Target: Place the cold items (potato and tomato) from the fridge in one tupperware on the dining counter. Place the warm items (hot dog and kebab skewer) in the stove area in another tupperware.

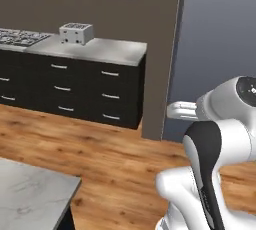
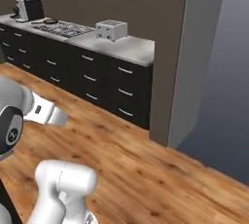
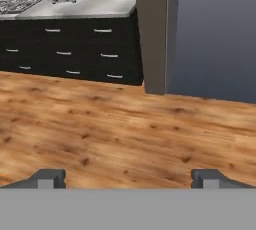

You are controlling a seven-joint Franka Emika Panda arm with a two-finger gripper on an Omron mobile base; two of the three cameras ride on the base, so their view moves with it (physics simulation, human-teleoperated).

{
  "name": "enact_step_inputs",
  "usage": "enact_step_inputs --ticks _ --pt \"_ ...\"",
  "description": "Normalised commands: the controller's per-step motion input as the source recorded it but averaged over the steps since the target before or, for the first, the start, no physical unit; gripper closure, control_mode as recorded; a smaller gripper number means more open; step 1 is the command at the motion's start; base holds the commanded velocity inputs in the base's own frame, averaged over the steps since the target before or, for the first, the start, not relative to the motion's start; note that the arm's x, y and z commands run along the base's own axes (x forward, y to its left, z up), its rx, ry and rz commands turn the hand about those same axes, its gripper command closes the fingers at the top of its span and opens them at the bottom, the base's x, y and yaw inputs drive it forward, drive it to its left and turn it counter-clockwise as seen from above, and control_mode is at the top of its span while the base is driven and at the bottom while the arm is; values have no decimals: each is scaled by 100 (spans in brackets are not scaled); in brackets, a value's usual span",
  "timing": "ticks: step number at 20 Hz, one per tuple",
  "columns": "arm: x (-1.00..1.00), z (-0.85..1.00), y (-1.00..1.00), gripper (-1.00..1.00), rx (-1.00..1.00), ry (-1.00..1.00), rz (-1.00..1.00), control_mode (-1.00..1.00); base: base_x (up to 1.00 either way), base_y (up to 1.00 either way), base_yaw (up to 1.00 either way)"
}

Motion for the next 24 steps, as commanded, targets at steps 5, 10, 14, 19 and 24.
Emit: enact_step_inputs --ticks 5,10,14,19,24 --pt "0 0 0 -100 0 0 0 100 100 -39 78" --pt "0 0 0 -100 0 0 0 100 100 -41 69" --pt "0 0 0 -100 0 0 0 100 100 -43 52" --pt "0 0 0 -100 0 0 0 100 100 -42 38" --pt "0 0 0 -100 0 0 0 100 100 -38 21"
